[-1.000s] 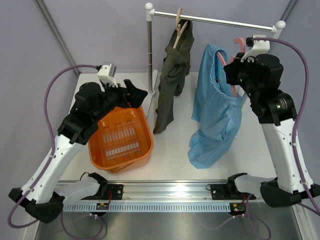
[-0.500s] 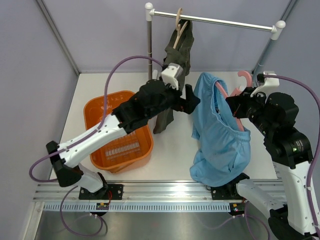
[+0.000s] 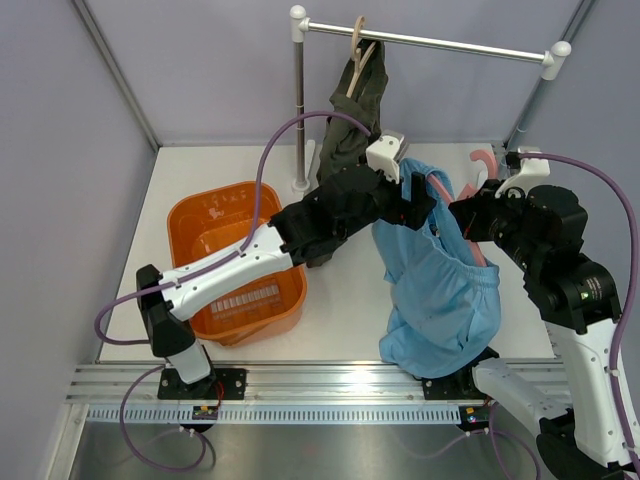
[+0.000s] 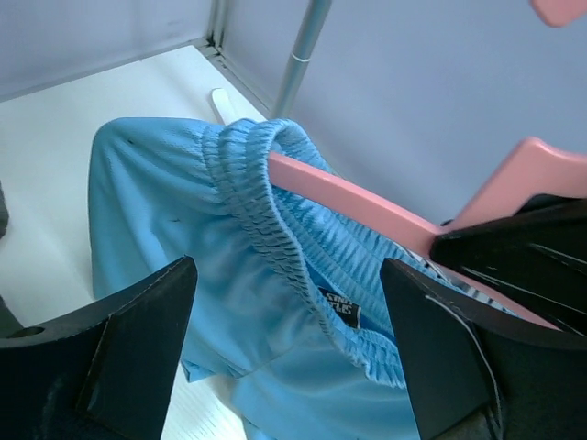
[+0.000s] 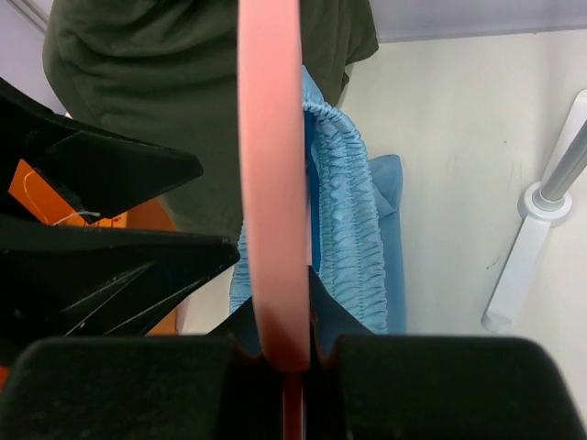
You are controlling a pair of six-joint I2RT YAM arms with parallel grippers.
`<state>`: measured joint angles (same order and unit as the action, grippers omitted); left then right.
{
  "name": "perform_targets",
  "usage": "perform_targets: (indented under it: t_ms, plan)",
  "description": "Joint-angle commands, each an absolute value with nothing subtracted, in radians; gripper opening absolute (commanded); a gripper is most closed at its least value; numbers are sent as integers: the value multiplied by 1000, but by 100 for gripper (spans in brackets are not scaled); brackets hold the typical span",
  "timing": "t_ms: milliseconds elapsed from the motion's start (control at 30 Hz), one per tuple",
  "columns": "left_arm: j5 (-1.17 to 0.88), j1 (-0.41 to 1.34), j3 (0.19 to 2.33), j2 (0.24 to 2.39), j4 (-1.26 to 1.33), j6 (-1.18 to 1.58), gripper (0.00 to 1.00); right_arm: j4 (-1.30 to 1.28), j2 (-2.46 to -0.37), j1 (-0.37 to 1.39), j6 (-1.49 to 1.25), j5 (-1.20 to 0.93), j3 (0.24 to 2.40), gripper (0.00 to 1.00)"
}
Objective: Remove the shorts from the hanger
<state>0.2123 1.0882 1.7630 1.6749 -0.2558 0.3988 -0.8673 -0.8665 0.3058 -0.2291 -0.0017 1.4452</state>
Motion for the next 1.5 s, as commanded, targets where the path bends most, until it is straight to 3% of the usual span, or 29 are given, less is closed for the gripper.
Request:
perform_targets:
  t_ms: [0, 200, 433, 567, 600, 700, 767, 1067, 1467]
  plan:
    - [276, 1088, 1815, 1700, -204, 384, 84, -822, -857, 311, -233, -23, 1483, 0]
    - [301, 1086, 1871, 1773, -232, 368, 80, -833, -867, 313, -235, -35, 1514, 0]
    - [344, 1086, 1893, 1807, -250, 351, 61, -833, -873, 311, -235, -43, 1523, 0]
    - [385, 1085, 1893, 1805, -247, 322, 34, -836, -874, 311, -236, -46, 1523, 0]
    - [406, 1080, 1901, 1804, -247, 307, 22, -842, -873, 313, -236, -48, 1525, 0]
    - [428, 1060, 1934, 1815, -262, 292, 5, -851, -870, 313, -239, -66, 1529, 0]
    - [422, 1020, 1999, 1848, -300, 299, 0, -859, -867, 313, -242, -81, 1539, 0]
    - [410, 920, 2135, 1959, -328, 313, 0, -905, -839, 311, -250, -118, 1585, 0]
    - [348, 884, 2141, 2033, -371, 313, 0, -913, -825, 311, -250, -91, 1641, 0]
